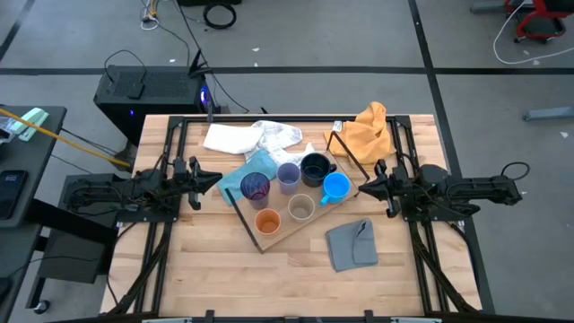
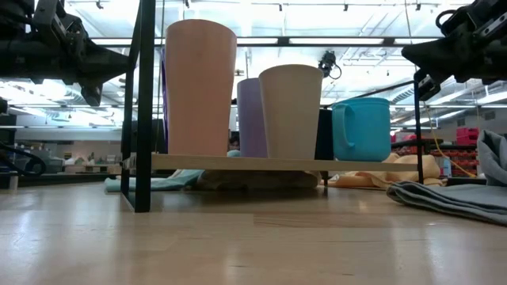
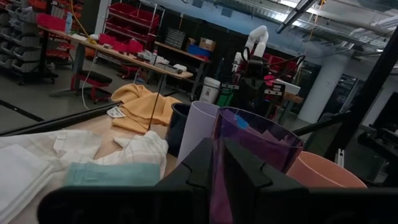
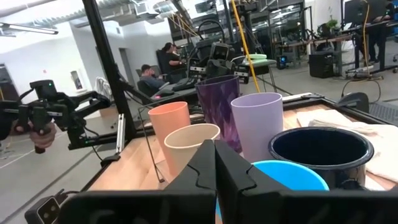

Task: Stack small to large cups/mugs on shelf
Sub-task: Return to Home Position

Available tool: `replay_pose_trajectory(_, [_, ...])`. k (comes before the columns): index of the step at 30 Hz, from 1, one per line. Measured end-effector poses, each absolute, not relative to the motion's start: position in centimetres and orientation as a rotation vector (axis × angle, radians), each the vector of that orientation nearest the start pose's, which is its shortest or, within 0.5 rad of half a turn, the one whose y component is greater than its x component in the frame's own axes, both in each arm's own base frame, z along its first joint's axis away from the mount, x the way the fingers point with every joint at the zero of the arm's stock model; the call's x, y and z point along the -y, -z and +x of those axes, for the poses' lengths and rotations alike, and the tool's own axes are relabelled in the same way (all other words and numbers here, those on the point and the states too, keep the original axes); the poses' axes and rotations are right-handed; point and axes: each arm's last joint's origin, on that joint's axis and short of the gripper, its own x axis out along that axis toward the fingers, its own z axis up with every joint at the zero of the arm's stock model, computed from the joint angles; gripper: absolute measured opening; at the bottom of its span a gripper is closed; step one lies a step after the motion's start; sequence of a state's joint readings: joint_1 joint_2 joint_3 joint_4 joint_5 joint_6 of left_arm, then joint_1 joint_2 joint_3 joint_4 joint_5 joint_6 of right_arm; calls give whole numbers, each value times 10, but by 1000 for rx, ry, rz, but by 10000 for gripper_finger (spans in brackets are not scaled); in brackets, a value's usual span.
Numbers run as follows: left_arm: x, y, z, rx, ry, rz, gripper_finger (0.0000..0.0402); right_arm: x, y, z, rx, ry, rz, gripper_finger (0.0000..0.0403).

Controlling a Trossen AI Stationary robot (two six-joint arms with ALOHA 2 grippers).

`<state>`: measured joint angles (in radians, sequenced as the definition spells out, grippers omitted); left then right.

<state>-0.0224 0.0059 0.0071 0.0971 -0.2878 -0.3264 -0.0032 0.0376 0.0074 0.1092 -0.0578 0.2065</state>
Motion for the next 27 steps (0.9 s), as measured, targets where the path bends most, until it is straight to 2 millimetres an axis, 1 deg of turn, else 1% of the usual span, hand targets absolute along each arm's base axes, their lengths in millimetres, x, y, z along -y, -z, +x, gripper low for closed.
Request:
replay_pose_trajectory(7, [-6,-175,96,133,-250,-287,32,-1,-174,99,76,-60,204,3])
replay_pose_trajectory(10, [-6,-175,96,135,-244,-306,24,-1,-174,99,78,-40,205,2])
replay_pose_trajectory(15, [-3,-180,96,172,-140,-324,10,0,-174,99,79,-28,228,3])
replay_pose_trajectory(19, [-1,-181,96,176,-77,-253,8,0,-174,99,79,-29,243,4])
replay_pose_trajectory(24, [0,-174,97,98,-87,-149,19,0,-174,99,79,-29,252,3])
replay_pose_trajectory(27, [-1,-173,97,87,-97,-94,16,0,-174,99,79,-30,269,5])
